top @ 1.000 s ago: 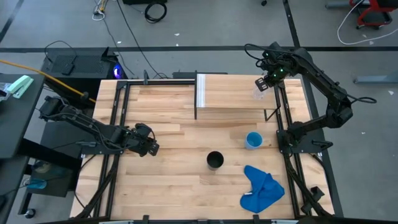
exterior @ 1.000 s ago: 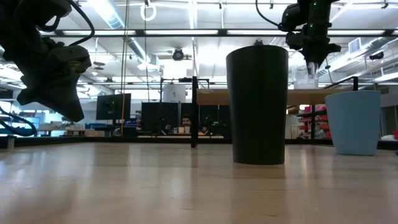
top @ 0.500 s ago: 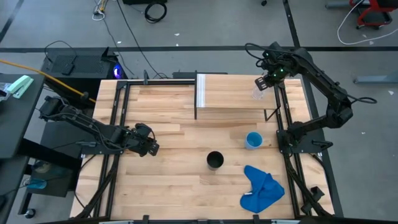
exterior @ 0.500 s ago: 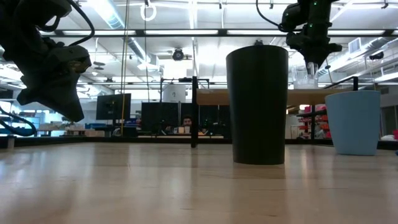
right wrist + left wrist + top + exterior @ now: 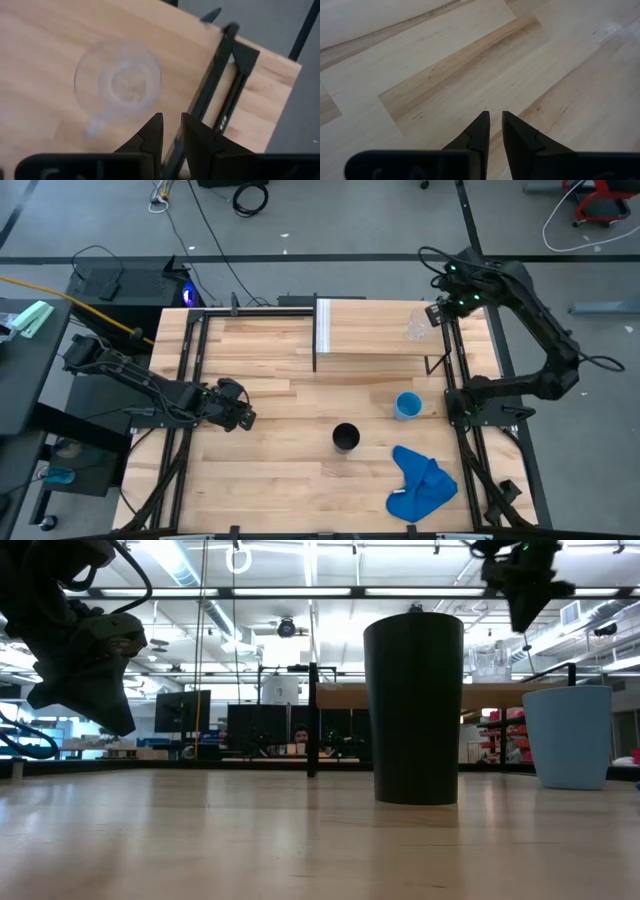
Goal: Stack small to large cups/mugs on shelf
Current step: Put the blue cup on the shelf
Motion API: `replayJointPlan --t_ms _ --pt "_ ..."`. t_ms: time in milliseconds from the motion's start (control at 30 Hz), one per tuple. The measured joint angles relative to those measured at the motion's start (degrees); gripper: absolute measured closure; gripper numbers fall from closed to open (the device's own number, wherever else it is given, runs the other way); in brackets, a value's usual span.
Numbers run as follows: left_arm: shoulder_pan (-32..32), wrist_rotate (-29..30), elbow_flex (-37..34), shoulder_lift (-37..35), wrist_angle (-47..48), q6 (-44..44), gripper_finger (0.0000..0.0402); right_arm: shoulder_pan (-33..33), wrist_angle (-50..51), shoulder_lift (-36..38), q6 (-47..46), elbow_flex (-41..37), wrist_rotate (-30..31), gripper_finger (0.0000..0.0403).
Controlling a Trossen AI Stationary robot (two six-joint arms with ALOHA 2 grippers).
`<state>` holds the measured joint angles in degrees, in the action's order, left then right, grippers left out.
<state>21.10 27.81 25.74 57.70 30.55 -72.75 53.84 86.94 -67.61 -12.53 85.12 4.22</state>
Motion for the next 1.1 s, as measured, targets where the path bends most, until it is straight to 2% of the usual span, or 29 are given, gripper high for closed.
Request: replayJointPlan --t_ms 100,267,400,600,733,867,967,1100 --pt "0.0 0.0 0.0 0.0 0.0 0.0 0.0350 0.0 3.0 3.2 -1.1 0.0 -2.8 0.0328" --pt "0.0 0.0 0.0 0.0 0.0 0.0 0.0348 -1.3 3.1 10.2 -4.7 -0.2 -11.7 0.0329" --pt "0.0 0.0 0.0 0.0 0.0 0.0 0.0342 -6.0 3.1 15.5 -8.8 -0.2 -17.4 0.0329" --pt "0.0 0.0 0.0 0.0 0.0 0.0 0.0342 -16.2 3.1 21.1 -18.6 -0.2 -25.5 0.0330" --pt "0.0 0.0 0.0 0.0 0.0 0.0 0.0349 -23.3 3.1 23.8 -25.4 -0.3 -26.4 0.0330" --pt "0.0 0.0 0.0 0.0 0.0 0.0 0.0350 -27.6 3.1 25.8 -30.9 -1.8 -25.2 0.0330" --pt "0.0 0.0 0.0 0.0 0.0 0.0 0.0346 -29.2 3.1 26.2 -31.2 -5.9 -25.1 0.0330" --pt "0.0 0.0 0.0 0.0 0.0 0.0 0.0341 -30.0 3.0 25.3 -26.9 -14.3 -22.7 0.0330"
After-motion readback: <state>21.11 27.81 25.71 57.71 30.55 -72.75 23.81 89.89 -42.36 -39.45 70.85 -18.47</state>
